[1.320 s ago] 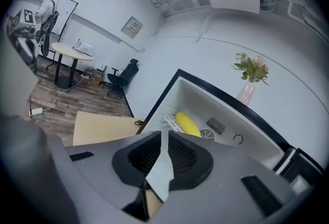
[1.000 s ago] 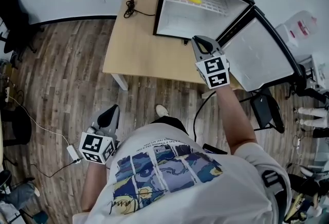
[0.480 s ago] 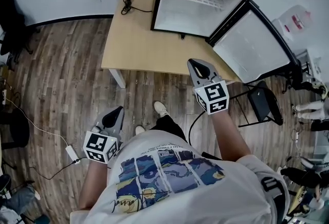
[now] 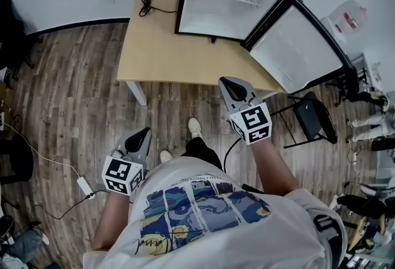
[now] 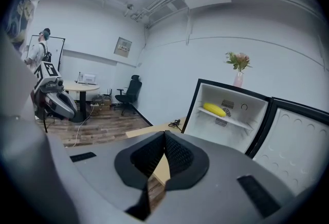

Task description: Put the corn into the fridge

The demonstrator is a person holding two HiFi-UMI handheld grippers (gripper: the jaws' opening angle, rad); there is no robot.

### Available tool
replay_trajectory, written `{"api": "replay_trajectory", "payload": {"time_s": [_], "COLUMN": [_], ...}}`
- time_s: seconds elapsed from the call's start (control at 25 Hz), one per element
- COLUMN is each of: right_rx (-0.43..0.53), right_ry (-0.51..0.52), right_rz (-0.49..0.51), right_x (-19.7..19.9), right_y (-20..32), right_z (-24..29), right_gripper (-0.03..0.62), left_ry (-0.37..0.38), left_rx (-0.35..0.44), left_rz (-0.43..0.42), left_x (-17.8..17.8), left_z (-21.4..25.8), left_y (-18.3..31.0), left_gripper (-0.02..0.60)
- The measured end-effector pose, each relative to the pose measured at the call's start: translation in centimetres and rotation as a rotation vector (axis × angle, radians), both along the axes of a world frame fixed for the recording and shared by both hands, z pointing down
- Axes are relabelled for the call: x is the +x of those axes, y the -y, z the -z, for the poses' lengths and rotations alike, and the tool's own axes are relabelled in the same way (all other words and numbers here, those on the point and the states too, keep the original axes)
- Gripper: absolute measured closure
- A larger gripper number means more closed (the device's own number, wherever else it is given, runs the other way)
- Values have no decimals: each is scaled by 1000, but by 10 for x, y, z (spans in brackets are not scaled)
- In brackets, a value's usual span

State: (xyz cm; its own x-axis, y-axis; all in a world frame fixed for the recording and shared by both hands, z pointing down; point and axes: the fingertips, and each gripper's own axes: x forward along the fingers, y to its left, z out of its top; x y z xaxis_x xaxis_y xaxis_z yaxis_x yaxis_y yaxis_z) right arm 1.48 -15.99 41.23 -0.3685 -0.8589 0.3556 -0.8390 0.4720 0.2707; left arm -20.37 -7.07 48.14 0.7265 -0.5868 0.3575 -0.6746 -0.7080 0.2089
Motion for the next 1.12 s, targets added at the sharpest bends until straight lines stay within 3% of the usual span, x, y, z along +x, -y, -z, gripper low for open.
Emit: {"api": "replay_trajectory", "payload": {"time_s": [1.12], "right_rx": [91], "right_ry": [-27], "right_rz": [92], "right_x": [-18], "right_y": [5], "right_z": [51], "right_gripper": [583], "left_ry": [0], "left_rx": [-2], "left_rz": [11], "left_x": [8], "left_z": [0], "left_y": [11], "left_gripper": [572]}}
